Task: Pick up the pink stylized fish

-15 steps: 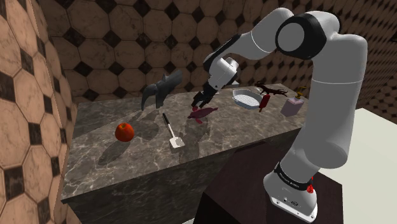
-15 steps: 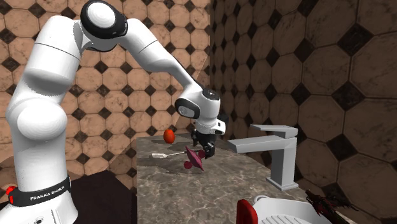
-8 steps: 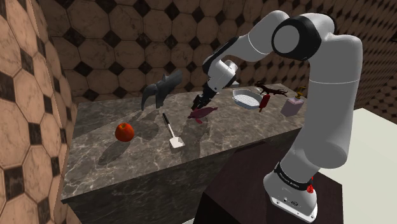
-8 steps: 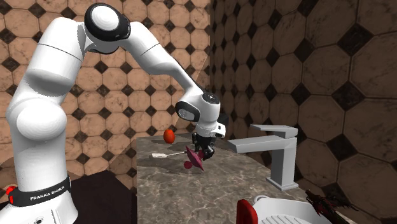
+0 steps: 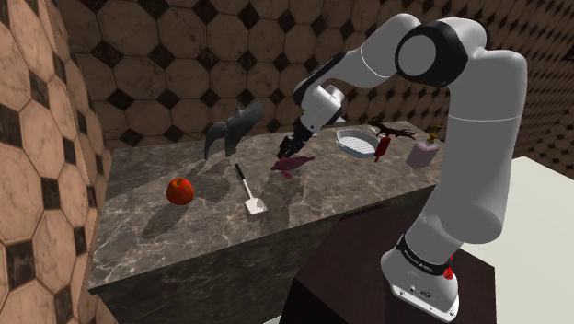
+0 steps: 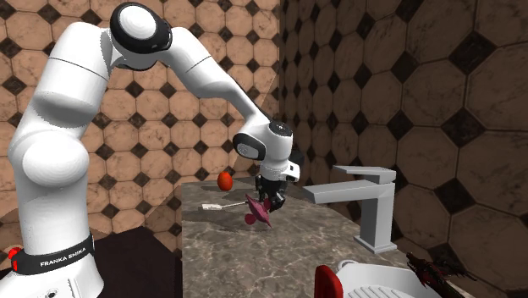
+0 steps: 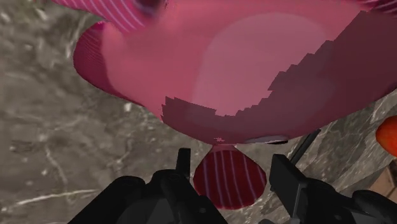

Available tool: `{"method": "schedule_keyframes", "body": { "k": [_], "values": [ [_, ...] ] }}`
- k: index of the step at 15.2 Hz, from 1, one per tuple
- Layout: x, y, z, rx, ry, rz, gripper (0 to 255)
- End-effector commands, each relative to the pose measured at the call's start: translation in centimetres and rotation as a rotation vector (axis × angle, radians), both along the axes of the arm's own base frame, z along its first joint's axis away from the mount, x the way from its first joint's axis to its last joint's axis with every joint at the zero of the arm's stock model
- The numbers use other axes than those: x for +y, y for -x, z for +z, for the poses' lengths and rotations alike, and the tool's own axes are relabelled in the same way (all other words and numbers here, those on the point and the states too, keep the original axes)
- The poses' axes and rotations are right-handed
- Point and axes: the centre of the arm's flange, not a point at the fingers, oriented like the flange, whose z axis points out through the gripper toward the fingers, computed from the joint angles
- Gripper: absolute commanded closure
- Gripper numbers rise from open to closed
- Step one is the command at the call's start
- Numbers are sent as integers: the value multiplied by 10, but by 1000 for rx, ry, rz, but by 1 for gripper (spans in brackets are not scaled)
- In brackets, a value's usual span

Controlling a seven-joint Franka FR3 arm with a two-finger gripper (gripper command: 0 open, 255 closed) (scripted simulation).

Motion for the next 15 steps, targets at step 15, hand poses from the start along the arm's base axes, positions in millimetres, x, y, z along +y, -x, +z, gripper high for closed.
{"method": "schedule_keyframes", "body": {
  "k": [15],
  "values": [
    [0,0,73,1,0,0,255]
  ]
}}
